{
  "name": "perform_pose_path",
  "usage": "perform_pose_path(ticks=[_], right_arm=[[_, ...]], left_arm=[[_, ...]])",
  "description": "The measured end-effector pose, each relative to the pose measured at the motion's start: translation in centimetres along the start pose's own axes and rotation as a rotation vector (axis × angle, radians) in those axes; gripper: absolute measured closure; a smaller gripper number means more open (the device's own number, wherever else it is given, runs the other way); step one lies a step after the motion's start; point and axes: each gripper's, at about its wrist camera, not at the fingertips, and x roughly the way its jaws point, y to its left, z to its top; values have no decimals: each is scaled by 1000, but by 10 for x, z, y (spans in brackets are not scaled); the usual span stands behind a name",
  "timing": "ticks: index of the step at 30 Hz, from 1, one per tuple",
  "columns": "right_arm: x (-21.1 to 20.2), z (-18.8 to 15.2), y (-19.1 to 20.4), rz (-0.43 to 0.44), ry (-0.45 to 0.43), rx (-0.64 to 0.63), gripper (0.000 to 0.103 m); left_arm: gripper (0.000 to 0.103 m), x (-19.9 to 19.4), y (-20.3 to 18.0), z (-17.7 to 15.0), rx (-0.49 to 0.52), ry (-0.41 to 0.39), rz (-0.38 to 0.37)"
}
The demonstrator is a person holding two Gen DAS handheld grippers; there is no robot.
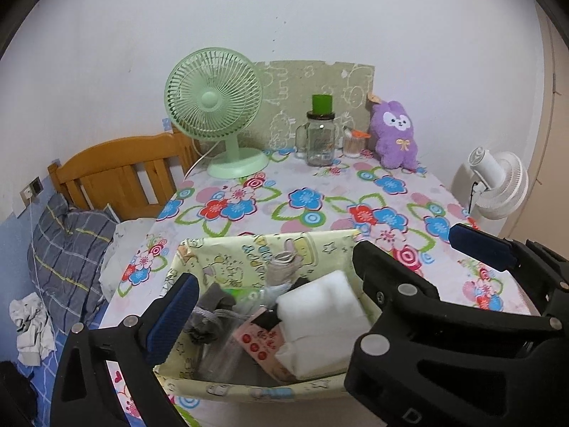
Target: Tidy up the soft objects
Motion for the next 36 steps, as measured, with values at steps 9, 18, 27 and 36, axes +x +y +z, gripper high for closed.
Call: perform_pose_path(ticks=[9,18,27,36], right_arm=[[-38,3,-25,-49,-72,31,17],[-78,0,-55,-112,-136,76,12],[-116,-6,-83,-172,-203,119,10],[-144,-11,-97,-219,-253,135,8]], left_arm=[[2,-28,-26,8,29,-67,-26],[0,-53,-56,11,62,-112,-50],[0,-70,-70,12,75,-140,-62],[0,-89,-70,13,66,-173,-57]])
